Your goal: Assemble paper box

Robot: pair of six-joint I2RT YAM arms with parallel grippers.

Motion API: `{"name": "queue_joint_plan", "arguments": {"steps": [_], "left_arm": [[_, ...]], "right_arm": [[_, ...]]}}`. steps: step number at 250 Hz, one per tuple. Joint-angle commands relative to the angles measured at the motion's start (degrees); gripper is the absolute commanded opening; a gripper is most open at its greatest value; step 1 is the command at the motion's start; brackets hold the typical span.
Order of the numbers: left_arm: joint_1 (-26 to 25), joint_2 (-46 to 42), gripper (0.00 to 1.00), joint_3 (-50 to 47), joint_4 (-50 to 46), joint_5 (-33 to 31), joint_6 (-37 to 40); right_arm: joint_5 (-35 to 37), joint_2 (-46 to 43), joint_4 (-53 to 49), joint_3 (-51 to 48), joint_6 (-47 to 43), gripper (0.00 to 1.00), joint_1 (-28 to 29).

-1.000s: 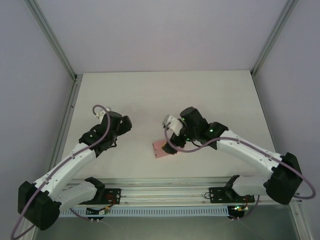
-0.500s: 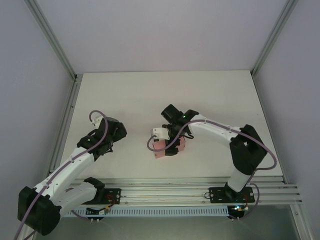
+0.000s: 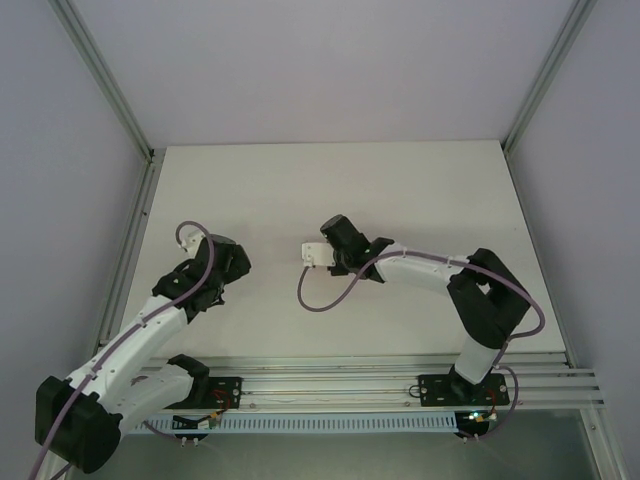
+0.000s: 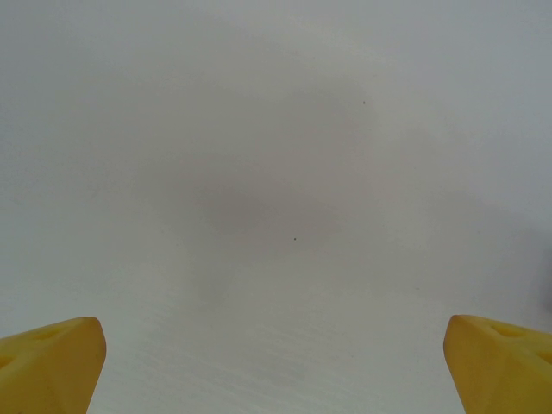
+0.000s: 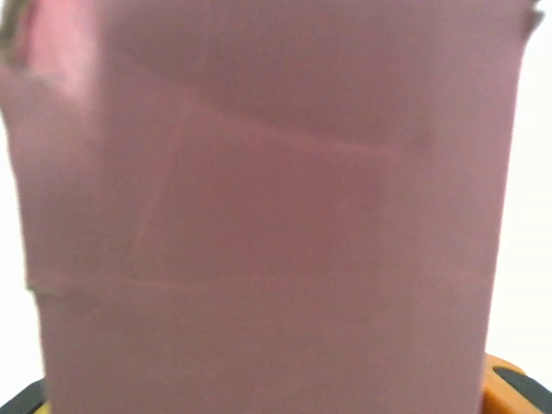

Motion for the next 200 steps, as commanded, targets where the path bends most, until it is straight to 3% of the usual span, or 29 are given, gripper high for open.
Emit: {"name": "queue_joint_plan", "arguments": {"steps": [1,28,65,93,111,136,147,200], "left_arm": [[0.66,-2.24,1.0,-0.86,-2.0,-2.07,-0.06],[0.66,-3.89,1.0,-1.61,-2.21,-2.36,-0.12],[0.72,-5.65,1.0,-1.86,-3.24,-3.17,-0.09],[0.75,-6.14,1.0,-1.97,-3.35,-3.18,-0.18],[0.73,-6.07,1.0,-1.76,-3.02,-3.01,-0.11],[0.8,-5.71,1.0,-1.36,-2.56,-2.82,0.37],[0.88,-5.41,1.0,-1.19,-2.32,-2.83,0.75],[2.27,-2.43,1.0,-0.42,3.01,-5.1,4.9]], "right_arm": [[8.36,1.84,21.15,-2.0,-9.03,0.42,0.2],[9.72,5.61,27.19,-3.51,-11.41,0.42,0.33],[10.89,7.29,27.38,-5.85,-9.61,0.46,1.0],[10.02,4.51,21.86,-8.41,-5.84,0.6,3.3],[9.67,2.08,15.77,-8.58,-1.51,0.76,4.69],[7.45,-2.29,8.14,-8.52,5.1,0.88,6.0],[4.76,-4.99,3.96,-8.26,8.34,1.0,6.5],[-7.64,-17.8,-3.42,-10.29,17.6,1.0,5.41]]}}
